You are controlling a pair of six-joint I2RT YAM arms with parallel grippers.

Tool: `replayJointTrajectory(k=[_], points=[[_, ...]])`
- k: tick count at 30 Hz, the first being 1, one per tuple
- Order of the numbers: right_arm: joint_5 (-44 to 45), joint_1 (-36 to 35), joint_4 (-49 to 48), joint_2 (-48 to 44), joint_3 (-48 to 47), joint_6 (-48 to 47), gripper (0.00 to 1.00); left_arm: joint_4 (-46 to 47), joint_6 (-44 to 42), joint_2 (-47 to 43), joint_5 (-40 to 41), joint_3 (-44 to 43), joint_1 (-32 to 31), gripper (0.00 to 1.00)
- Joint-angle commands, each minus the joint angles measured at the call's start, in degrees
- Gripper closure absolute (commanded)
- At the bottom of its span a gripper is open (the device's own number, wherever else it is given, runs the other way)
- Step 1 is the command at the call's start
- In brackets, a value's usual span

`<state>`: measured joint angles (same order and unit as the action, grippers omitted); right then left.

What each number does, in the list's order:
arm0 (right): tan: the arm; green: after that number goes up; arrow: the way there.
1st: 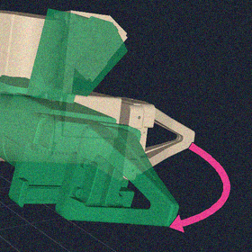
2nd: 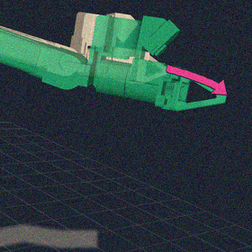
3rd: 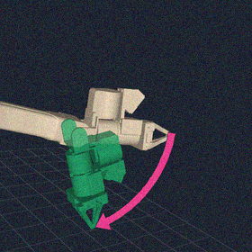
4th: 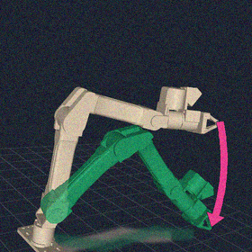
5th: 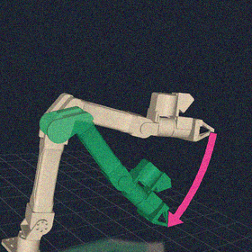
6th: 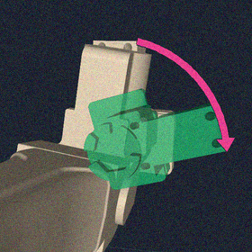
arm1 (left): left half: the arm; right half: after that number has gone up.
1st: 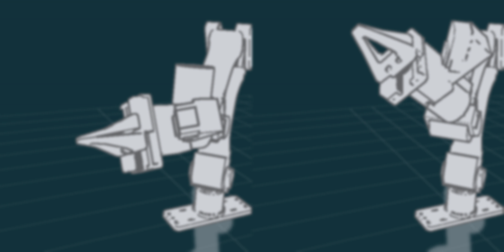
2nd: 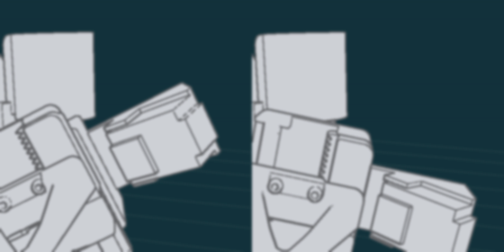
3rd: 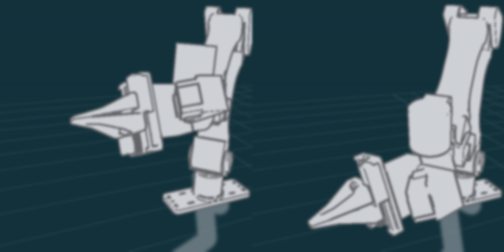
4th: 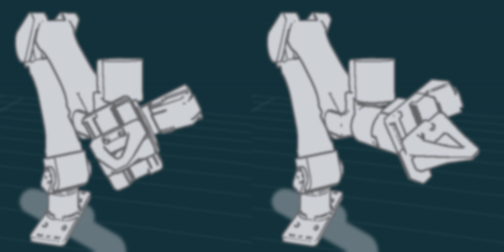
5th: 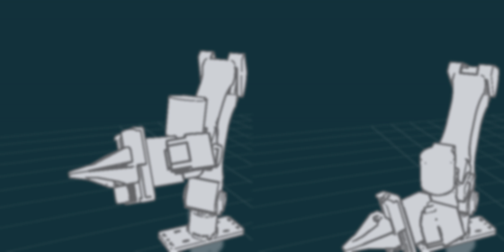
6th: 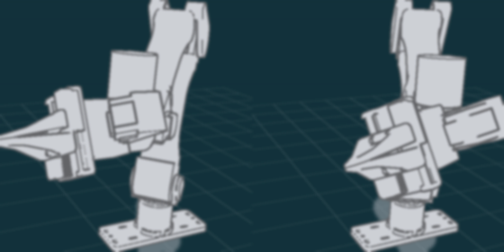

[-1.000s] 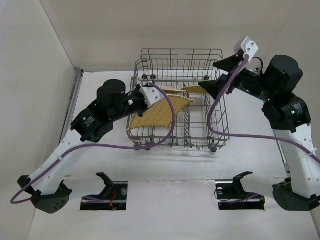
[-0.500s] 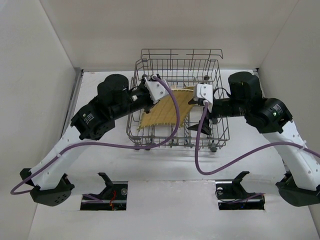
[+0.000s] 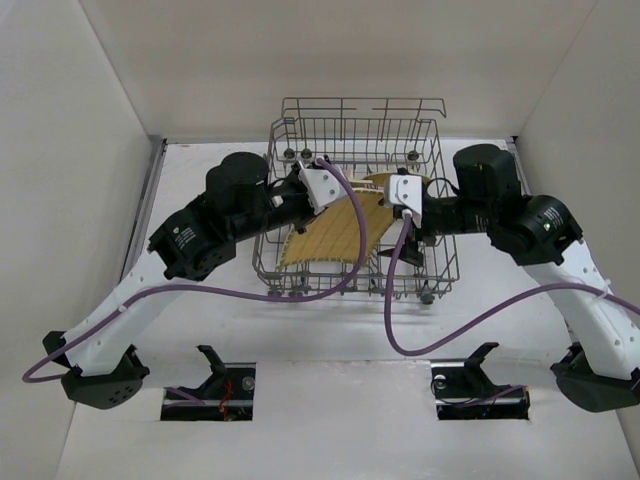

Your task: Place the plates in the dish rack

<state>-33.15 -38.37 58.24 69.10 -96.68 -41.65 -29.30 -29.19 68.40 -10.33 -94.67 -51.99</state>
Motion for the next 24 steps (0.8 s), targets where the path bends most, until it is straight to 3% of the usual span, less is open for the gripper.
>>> replayJointTrajectory(k=[1, 9, 24], points=[[2.64, -1.39, -1.63, -2.48, -0.26, -1.16, 0.03, 6.09, 0.10, -2.22, -0.31, 1.77, 0.44, 1.00], [4.49, -1.66, -2.95, -2.48, 0.09, -2.64, 0.03, 6.27, 0.71, -2.75, 0.31, 1.95, -1.49, 1.00], [3.44, -1.57, -6.64, 2.00, 1.32, -3.70, 0.06, -0.32, 0.98, -0.11, 1.80, -12.55, -9.31, 0.99]])
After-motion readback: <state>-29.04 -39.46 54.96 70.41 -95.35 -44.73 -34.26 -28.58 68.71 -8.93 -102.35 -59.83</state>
